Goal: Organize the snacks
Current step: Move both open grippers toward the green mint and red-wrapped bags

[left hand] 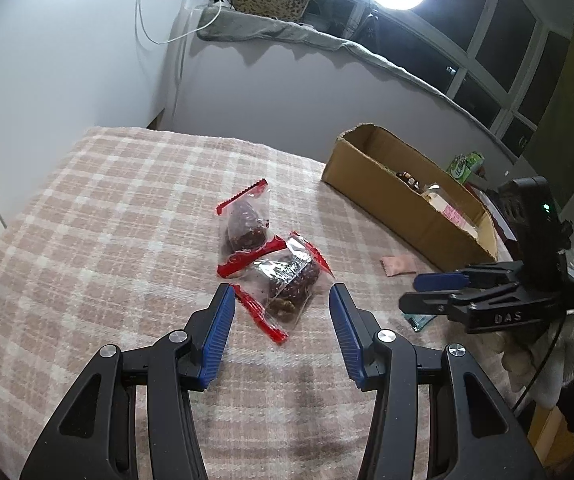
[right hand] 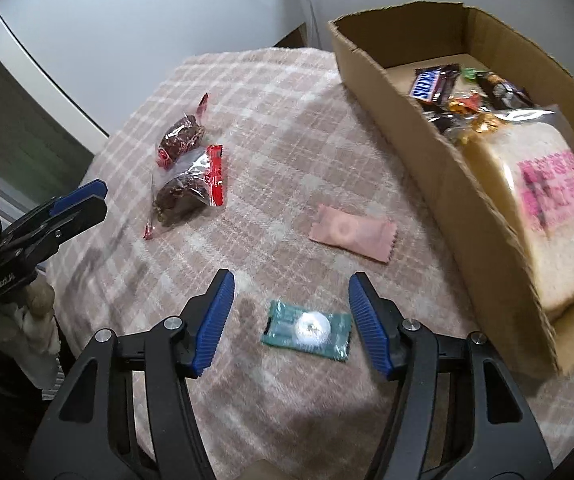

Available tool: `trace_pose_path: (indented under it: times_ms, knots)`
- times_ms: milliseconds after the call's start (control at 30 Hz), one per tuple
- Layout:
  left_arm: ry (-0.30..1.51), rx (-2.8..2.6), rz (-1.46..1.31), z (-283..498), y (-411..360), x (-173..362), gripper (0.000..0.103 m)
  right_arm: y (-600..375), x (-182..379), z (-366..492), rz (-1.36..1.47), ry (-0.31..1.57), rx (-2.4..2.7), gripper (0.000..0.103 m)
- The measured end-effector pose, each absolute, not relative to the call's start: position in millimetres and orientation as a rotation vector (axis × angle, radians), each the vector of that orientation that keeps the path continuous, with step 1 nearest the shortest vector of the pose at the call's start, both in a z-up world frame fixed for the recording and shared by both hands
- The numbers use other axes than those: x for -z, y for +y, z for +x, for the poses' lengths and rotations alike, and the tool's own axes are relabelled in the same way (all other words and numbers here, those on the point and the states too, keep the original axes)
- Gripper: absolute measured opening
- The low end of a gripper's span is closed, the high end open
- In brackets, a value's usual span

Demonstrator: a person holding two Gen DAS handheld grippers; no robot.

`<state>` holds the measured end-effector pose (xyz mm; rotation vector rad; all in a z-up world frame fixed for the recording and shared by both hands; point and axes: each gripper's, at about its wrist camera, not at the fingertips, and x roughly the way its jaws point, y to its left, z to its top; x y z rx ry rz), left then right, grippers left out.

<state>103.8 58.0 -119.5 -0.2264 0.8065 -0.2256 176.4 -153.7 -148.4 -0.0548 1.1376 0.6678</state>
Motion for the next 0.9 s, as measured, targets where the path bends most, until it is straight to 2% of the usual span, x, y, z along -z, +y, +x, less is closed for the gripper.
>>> trace_pose_path:
  times_ms: [500,900]
  knots:
    - [0.896,0.255,-0.279,140,75,141,0.048,-164,152,169,-0.011,1.232,-0.703,0.063]
    - [0.933,0.329,-0.063,142,26,143,0.048,-161,150,156,-0.048,1.195,-0.701,0.063]
